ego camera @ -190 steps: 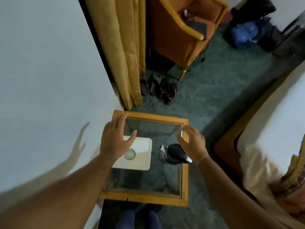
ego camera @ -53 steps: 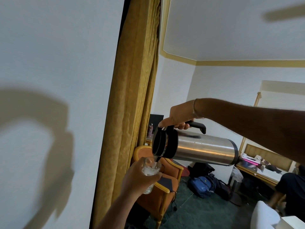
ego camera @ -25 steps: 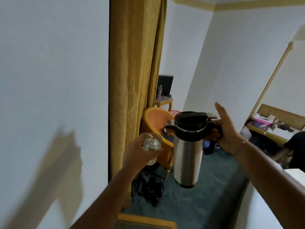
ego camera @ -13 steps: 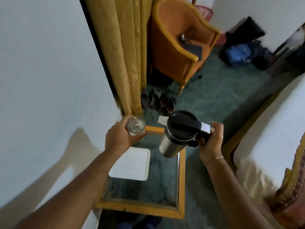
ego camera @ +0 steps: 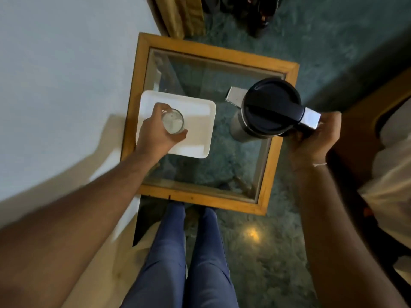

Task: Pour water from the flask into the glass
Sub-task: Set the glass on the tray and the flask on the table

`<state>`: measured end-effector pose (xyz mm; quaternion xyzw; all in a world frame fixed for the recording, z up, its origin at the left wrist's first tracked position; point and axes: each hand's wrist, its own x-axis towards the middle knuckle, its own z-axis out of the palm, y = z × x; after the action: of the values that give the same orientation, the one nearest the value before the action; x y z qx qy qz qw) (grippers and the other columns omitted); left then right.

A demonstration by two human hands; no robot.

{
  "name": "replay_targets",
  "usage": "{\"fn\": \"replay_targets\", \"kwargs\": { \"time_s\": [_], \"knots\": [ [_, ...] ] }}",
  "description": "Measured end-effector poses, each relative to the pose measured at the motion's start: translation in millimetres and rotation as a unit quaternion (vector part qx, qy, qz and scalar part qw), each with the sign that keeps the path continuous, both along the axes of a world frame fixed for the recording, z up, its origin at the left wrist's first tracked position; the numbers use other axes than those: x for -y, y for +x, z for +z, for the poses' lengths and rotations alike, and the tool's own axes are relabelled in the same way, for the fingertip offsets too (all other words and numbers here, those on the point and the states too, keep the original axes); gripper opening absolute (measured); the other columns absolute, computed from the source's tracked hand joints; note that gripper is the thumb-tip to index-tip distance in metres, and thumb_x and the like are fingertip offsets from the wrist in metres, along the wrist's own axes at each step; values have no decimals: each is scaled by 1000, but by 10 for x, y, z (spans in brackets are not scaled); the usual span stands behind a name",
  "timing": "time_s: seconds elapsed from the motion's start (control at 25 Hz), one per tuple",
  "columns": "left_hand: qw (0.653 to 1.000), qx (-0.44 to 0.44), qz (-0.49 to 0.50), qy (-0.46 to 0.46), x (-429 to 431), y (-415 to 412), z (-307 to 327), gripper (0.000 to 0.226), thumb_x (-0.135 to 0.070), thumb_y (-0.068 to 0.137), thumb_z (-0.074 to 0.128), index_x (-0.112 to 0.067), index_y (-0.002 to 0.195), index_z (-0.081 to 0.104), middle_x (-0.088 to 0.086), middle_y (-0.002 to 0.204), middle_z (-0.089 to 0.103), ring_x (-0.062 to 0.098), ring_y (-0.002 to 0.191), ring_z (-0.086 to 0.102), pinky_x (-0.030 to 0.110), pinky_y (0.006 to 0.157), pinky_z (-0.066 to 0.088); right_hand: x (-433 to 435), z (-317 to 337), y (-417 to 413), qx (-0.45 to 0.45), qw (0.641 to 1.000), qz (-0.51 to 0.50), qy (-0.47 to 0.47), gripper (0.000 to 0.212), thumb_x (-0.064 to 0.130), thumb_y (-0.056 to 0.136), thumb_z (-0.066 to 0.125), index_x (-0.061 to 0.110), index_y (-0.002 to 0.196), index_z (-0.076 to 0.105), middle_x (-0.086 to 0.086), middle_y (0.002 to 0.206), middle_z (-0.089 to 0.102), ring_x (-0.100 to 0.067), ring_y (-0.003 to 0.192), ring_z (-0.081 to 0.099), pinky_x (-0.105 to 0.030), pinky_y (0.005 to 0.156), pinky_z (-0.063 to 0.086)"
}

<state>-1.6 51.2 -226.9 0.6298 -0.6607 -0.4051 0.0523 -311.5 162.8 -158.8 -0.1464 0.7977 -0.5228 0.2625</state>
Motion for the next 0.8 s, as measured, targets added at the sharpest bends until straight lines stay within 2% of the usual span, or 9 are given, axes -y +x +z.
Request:
{"fn": "replay_targets", "kwargs": {
  "time_s": [0.12, 0.2, 0.24, 0.28, 0.32, 0.52, 0.64, 0.68, 0.8],
  "knots": [
    [1000, 4, -3, 0, -22, 32, -303, 83, -43, 83, 96, -25, 150, 49, 4, 149, 68, 26, 131, 66, 46, 109, 60, -70, -234, 81, -25, 999, 25, 24, 36, 10, 84, 50, 41, 65, 52, 19, 61, 59, 2, 58, 54, -16, 56, 42],
    [1000, 9, 0, -1, -40, 49, -429, 82, -42, 85, 95, -22, 149, 49, 6, 148, 68, 25, 130, 66, 46, 109, 60, -140, -343, 152, 69, 997, 16, -39, 47, 1, 86, 55, 47, 82, 45, 40, 77, 64, 15, 69, 58, -5, 65, 42],
    [1000, 11, 0, -1, -45, 66, -484, 81, -41, 85, 95, -20, 149, 49, 7, 147, 67, 25, 129, 66, 45, 109, 60, -147, -372, 181, 44, 998, 24, -23, 44, 4, 87, 53, 46, 77, 47, 33, 71, 64, 10, 64, 57, -7, 61, 41],
    [1000, 12, -3, -3, -43, 81, -540, 81, -40, 86, 94, -19, 149, 49, 8, 147, 67, 25, 127, 65, 46, 109, 60, -137, -385, 211, -69, 996, 41, 31, 41, 9, 87, 48, 43, 65, 50, 22, 59, 58, 3, 55, 52, -13, 54, 40],
    [1000, 14, -7, 0, -38, 100, -585, 80, -40, 87, 93, -17, 149, 49, 9, 146, 67, 23, 125, 65, 45, 110, 60, -124, -408, 186, -119, 989, 52, 67, 40, 15, 87, 44, 38, 54, 50, 19, 54, 51, -1, 50, 45, -18, 49, 36],
    [999, 34, -16, 2, 53, 148, -819, 78, -46, 86, 90, -16, 146, 51, 9, 141, 68, 15, 116, 59, 36, 104, 56, -185, -500, 217, -111, 989, 61, 78, 36, 19, 90, 40, 31, 57, 48, 16, 53, 48, -7, 49, 43, -21, 49, 37],
    [999, 33, -23, -9, 83, 129, -856, 77, -47, 85, 90, -18, 146, 51, 9, 141, 70, 16, 114, 60, 38, 103, 57, -260, -496, 244, -21, 998, 48, 32, 43, 9, 92, 41, 40, 68, 56, 25, 61, 62, 6, 58, 55, -14, 58, 45],
    [999, 34, -29, -14, 79, 121, -857, 76, -46, 85, 90, -19, 145, 51, 9, 141, 70, 17, 113, 61, 41, 105, 58, -282, -518, 227, 55, 998, 21, -12, 43, 5, 94, 41, 40, 74, 56, 28, 63, 65, 9, 61, 57, -12, 60, 45],
    [998, 45, -50, 10, 50, 117, -745, 80, -44, 85, 92, -22, 148, 48, 9, 145, 68, 26, 121, 66, 53, 109, 61, -346, -464, 177, -32, 998, 54, 25, 41, 16, 92, 42, 31, 61, 64, 19, 60, 65, -2, 60, 57, -18, 58, 44]
  ]
}}
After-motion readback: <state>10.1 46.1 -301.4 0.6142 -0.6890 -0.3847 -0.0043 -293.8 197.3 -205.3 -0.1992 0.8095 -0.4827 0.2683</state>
